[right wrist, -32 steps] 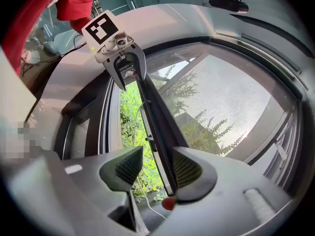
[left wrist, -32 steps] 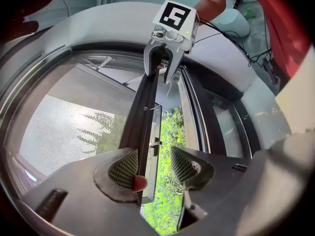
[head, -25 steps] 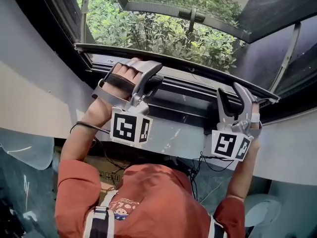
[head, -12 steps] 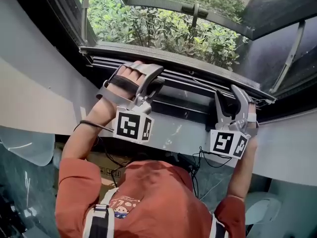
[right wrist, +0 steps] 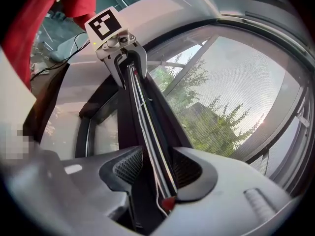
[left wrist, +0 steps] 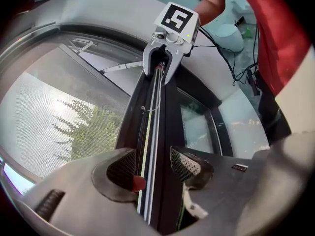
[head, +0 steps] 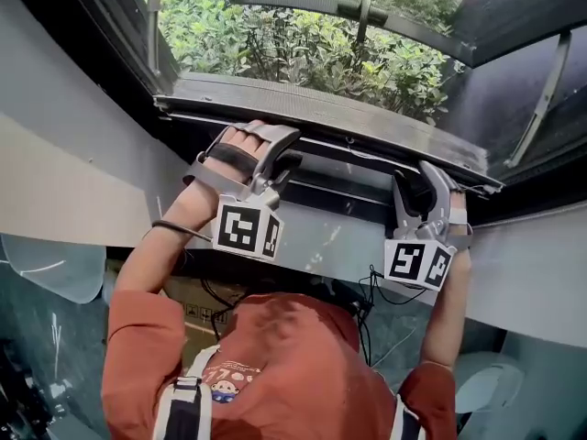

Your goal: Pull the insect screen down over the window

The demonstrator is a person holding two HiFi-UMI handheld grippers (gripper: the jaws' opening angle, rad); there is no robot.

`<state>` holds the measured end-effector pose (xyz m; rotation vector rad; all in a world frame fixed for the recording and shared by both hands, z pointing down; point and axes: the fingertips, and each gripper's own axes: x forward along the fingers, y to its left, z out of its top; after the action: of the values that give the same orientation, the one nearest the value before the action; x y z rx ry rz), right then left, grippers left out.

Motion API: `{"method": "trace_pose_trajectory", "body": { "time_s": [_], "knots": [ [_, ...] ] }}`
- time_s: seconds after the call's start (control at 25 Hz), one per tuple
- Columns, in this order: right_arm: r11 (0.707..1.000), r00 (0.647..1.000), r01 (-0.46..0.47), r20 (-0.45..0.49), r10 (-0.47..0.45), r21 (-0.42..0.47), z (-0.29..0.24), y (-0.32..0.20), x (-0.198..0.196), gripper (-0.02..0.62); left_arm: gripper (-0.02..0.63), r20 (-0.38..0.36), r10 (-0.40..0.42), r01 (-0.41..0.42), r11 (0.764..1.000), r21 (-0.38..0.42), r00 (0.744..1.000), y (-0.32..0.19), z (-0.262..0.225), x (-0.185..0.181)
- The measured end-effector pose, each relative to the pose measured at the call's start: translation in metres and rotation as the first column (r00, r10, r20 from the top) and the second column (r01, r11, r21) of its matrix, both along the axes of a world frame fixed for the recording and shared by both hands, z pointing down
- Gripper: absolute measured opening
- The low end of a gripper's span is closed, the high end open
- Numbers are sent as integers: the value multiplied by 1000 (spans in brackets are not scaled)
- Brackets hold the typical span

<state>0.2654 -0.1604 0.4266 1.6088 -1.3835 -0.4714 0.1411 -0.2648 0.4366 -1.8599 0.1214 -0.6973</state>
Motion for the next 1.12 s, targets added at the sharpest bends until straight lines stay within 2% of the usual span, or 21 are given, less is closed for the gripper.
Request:
{"method": "trace_pose_trajectory", "body": {
  "time_s": [0.2, 0.44, 0.96, 1.12],
  "knots": [
    [1000, 999, 18, 47, -17, -21, 10, 1, -3, 216, 209, 26, 6, -5, 999, -45, 1000, 1, 8, -1],
    [999, 999, 19, 50, -17, -35, 21, 1, -3, 216, 209, 36, 6, -3, 998, -71, 999, 0, 17, -1],
    [999, 1000, 1, 29, 0, -52, 31, 0, -4, 232, 209, 46, -8, 12, 997, -72, 999, 0, 24, -1],
    [1000, 999, 11, 37, -11, -9, 30, -3, -2, 232, 209, 23, 3, -1, 997, -81, 1000, -3, 24, 1]
  ]
}}
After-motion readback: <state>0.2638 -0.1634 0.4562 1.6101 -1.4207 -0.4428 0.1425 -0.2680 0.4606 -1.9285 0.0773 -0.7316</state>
